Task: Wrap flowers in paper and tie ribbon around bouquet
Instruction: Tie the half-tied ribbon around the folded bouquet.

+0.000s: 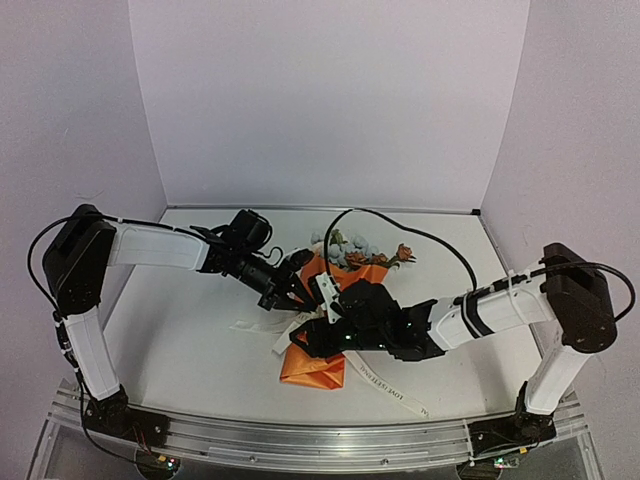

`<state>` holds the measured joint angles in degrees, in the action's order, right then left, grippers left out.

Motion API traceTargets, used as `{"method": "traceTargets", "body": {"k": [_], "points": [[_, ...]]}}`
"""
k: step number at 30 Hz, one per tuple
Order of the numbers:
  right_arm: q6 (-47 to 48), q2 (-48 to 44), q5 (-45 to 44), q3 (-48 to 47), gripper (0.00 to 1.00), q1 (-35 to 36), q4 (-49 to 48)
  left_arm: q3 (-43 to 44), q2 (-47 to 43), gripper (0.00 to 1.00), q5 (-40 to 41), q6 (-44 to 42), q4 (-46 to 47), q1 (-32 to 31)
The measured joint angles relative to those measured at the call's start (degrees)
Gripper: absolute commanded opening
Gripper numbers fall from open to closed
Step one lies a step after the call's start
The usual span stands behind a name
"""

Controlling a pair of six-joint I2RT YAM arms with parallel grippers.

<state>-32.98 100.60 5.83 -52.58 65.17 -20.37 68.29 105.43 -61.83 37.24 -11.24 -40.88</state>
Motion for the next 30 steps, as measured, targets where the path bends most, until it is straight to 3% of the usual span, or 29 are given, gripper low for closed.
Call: {"method": "traceTargets", "body": {"k": [10, 25, 28, 30], "points": [[-0.3, 0.0, 0.8, 2.1, 0.46, 0.0, -3.2, -0.3, 0.0, 0.00, -3.9, 11.0, 11.1, 0.0], [1.5, 0.9, -1.2, 2.5, 0.51, 0.0, -9.2, -0.6, 0.4, 0.00, -4.6, 15.9, 15.9, 0.0], [2.0, 2.5, -2.1, 2.4, 0.47, 0.0, -11.1, -0.6, 0.6, 0.00, -4.5, 16.4, 15.9, 0.0], [2.2, 3.7, -2.5, 2.3, 0.38, -0.1, -12.4, -1.0, 0.8, 0.00, -4.5, 16.7, 15.9, 0.2]]}}
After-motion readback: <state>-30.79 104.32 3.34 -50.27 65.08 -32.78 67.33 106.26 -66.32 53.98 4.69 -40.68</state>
